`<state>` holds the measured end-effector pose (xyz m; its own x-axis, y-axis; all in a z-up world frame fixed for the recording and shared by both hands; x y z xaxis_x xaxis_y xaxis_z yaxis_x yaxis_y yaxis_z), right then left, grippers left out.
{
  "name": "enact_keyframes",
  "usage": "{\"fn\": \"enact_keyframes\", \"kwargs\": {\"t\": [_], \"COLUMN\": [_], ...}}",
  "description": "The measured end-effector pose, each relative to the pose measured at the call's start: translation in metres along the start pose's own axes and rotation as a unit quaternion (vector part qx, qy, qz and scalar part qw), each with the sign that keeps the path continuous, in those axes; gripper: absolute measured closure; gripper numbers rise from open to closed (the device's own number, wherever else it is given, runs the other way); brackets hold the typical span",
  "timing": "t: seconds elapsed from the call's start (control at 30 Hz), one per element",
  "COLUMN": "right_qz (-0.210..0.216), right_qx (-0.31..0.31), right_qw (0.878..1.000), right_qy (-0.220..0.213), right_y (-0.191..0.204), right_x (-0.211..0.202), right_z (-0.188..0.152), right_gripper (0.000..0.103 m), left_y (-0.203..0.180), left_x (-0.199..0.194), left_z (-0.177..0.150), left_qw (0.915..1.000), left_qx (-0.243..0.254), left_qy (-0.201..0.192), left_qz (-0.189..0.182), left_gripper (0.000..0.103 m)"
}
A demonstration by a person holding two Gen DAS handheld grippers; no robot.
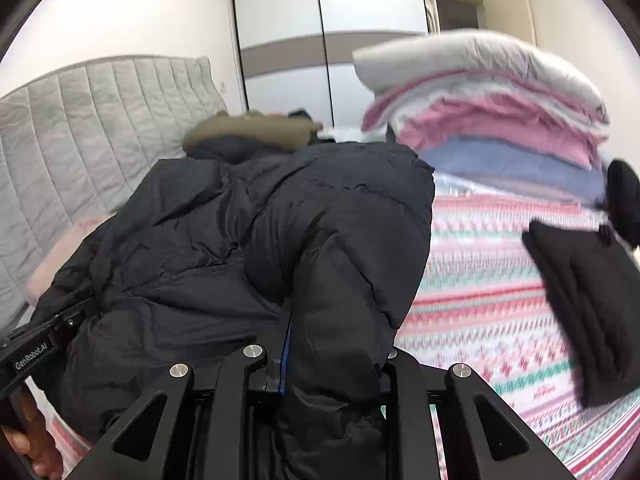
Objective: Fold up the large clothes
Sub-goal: 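Lift the folded jacket with both grippers and carry it toward the headboard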
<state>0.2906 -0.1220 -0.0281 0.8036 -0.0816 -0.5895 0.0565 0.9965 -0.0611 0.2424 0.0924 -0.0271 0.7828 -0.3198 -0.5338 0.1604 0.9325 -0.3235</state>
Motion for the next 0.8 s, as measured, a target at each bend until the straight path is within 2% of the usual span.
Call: {"fn": "enact_keyframes", "kwargs": {"t": [0.13, 0.23, 0.4, 0.5, 0.57, 0.63, 0.7, 0.77, 0.8], "right_qz": [0.008, 0.044, 0.140, 0.222, 0.267, 0.317, 0.326, 0.318, 0.321], "right_qx": [-0.002, 0.013, 0.036, 0.057, 0.068, 0.064, 0.034, 0.018, 0.018], "right_qw": [0.999, 0.997, 0.985, 0.971, 0.961, 0.946, 0.944, 0.944, 0.942], "right_qy": [-0.045, -0.069, -0.098, -0.063, -0.023, 0.014, 0.039, 0.083, 0.091], "right_y": [0.029, 0.066, 0.169, 0.238, 0.282, 0.334, 0.371, 0.398, 0.404], "right_x": [-0.021, -0.036, -0.061, -0.055, -0.040, -0.022, -0.001, 0.023, 0.028], "right_z": [0.035, 0.072, 0.134, 0.150, 0.149, 0.131, 0.106, 0.066, 0.054], "right_gripper": [0.082, 0.082, 0.082, 0.082, 0.081, 0.081, 0.081, 0.078, 0.076], "left_y": [0.017, 0.046, 0.127, 0.200, 0.263, 0.311, 0.367, 0.402, 0.411], "left_x": [-0.031, -0.057, -0.128, -0.148, -0.150, -0.145, -0.130, -0.109, -0.104], "left_z": [0.048, 0.088, 0.176, 0.200, 0.196, 0.181, 0.143, 0.103, 0.094], "left_qw": [0.9988, 0.9971, 0.9903, 0.9889, 0.9859, 0.9822, 0.9786, 0.9755, 0.9754], "left_qx": [0.013, 0.026, 0.036, -0.005, -0.045, -0.065, -0.118, -0.160, -0.163], "left_qy": [-0.046, -0.068, -0.108, -0.097, -0.082, -0.075, -0.052, -0.021, -0.017], "left_qz": [0.002, 0.022, 0.080, 0.113, 0.139, 0.159, 0.160, 0.150, 0.147], "left_gripper": [0.088, 0.088, 0.087, 0.086, 0.084, 0.084, 0.083, 0.079, 0.078]}}
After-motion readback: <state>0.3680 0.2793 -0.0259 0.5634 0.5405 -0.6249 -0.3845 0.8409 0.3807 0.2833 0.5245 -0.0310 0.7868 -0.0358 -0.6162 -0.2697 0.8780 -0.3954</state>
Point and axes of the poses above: each gripper's, at about its wrist camera, not at the fingertips, and x roughly the way its jaws point, y to its left, z to its top, the point moved 8 cm from there along x, roughly the way its jaws point, and after that the axes turned 13 degrees about -z, right-handed, at the moved point
